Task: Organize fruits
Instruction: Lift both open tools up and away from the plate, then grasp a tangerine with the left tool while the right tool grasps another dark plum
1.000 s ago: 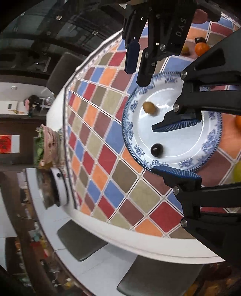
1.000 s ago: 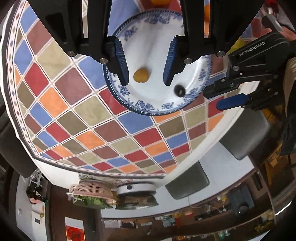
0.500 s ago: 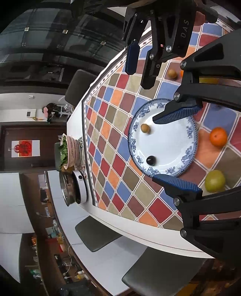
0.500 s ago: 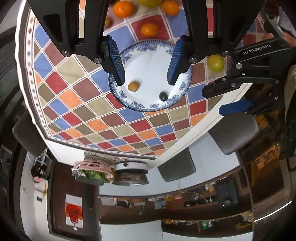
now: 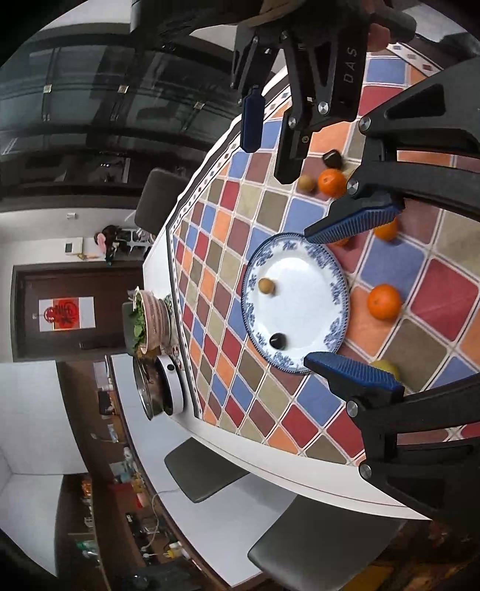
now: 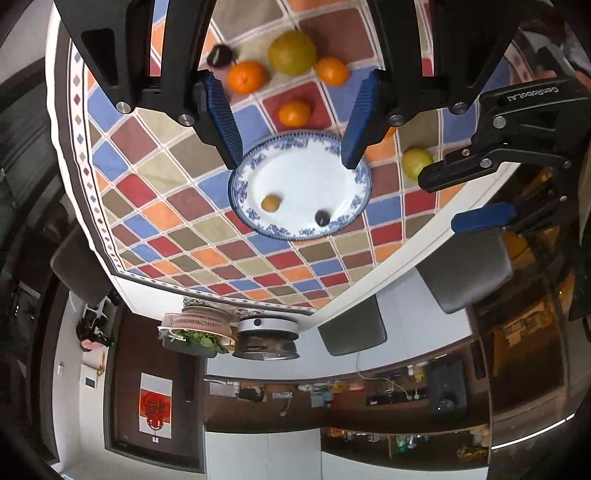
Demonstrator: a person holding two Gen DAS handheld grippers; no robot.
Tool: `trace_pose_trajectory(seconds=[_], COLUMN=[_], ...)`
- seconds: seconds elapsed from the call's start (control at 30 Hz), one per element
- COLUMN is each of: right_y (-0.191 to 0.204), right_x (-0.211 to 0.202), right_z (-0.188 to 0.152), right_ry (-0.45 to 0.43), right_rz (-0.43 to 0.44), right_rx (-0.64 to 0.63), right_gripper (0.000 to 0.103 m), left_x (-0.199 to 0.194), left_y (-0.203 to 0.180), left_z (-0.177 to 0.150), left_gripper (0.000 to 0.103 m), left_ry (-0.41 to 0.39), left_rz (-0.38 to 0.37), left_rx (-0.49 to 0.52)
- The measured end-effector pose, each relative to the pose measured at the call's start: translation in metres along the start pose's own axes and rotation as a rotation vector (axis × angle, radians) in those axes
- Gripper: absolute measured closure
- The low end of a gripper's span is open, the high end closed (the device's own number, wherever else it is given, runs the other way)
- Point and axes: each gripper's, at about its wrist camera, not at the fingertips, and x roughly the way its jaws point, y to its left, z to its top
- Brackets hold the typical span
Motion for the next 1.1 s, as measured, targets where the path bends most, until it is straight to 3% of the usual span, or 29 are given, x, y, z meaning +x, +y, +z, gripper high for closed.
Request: trace_pose_trajectory(seconds=[0.47, 0.8, 1.1], right_y=[-0.005, -0.038, -0.052], right_x=[-0.034, -0.021, 0.005], right_z=[-0.053, -0.09, -0.102], right_ry=[-0.055, 0.046, 0.114], right_rz=[-0.103, -0.158, -0.193], right_rx=[0.007, 0.125, 0.121], right_gripper=[0.046, 0.046, 0.046], left_x=[-0.008, 0.018, 0.046], left_y=[-0.033, -0.051, -0.055], left_z=[-0.046, -0.062, -0.075], left_gripper=[0.043, 0.043, 0.043], left_ry=[-0.013, 0.075, 0.151], left_rz=[0.011, -0.007, -0.034], left_rx=[0.031, 0.059, 0.083])
